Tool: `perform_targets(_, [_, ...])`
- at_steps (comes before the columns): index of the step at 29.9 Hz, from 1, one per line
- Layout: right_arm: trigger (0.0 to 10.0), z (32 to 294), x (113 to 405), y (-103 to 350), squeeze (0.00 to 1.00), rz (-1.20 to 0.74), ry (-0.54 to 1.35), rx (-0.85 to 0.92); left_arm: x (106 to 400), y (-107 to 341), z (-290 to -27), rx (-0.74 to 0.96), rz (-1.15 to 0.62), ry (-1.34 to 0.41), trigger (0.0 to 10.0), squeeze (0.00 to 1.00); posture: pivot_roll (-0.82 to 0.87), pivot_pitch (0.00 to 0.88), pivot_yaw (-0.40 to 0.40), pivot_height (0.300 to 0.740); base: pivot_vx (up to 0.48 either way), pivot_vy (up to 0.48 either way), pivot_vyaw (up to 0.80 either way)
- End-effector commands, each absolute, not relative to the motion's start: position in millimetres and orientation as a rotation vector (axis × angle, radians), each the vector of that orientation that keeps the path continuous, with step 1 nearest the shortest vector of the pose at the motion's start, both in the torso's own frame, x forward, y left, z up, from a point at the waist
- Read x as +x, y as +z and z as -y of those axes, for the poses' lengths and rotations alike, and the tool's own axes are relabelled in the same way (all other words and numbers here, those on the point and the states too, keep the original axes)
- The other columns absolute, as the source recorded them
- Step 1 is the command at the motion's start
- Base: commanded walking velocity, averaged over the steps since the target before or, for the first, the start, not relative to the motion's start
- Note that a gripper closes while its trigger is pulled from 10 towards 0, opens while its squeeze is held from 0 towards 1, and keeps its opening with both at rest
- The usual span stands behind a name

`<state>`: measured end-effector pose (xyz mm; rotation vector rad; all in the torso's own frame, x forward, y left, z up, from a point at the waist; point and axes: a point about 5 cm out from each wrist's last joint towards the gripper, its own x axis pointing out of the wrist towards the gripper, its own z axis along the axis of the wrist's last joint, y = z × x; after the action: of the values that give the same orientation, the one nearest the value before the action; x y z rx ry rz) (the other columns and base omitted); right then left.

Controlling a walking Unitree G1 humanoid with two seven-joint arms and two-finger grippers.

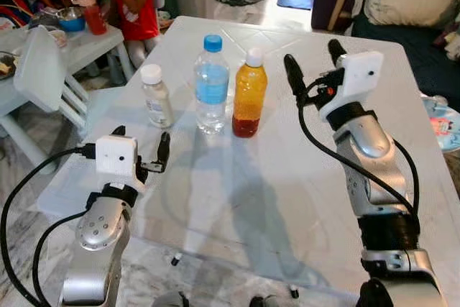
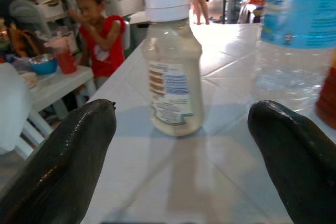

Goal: Restocking fridge

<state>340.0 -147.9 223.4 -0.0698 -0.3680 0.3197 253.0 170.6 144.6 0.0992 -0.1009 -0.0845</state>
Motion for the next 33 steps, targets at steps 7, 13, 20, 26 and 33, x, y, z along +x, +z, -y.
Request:
perform_targets(7, [10.0,140,340,230,0.0,0.425,0.424,-0.07,251,150,-173,0.113,0.113,-0.074,10.0,0.0,0.1,0.093,0.004,0.74,0.0,0.0,0.0])
perform_targets(13, [10.0,126,332,235,0.0,0.476,0.56,-0.088,252,152,-173,0.119,0.115,-0.076,10.0,0.0,0.11,0.097,0.004,0.74,0.0,0.0,0.0])
perform_targets(20, [10.0,116,335,232,0.0,0.439,0.677,-0.113,251,151,-172,0.119,0.107,-0.078,10.0,0.0,0.12,0.102,0.006,0.74,0.0,0.0,0.0])
perform_targets(26, [10.0,110,349,235,0.0,0.394,0.706,-0.132,251,151,-172,0.121,0.105,-0.085,10.0,0.0,0.12,0.105,0.007,0.74,0.0,0.0,0.0])
perform_targets(33, [9.5,113,368,239,0.0,0.338,0.671,-0.101,250,152,-172,0.124,0.103,-0.087,10.0,0.0,0.14,0.109,0.008,0.74,0.0,0.0,0.0])
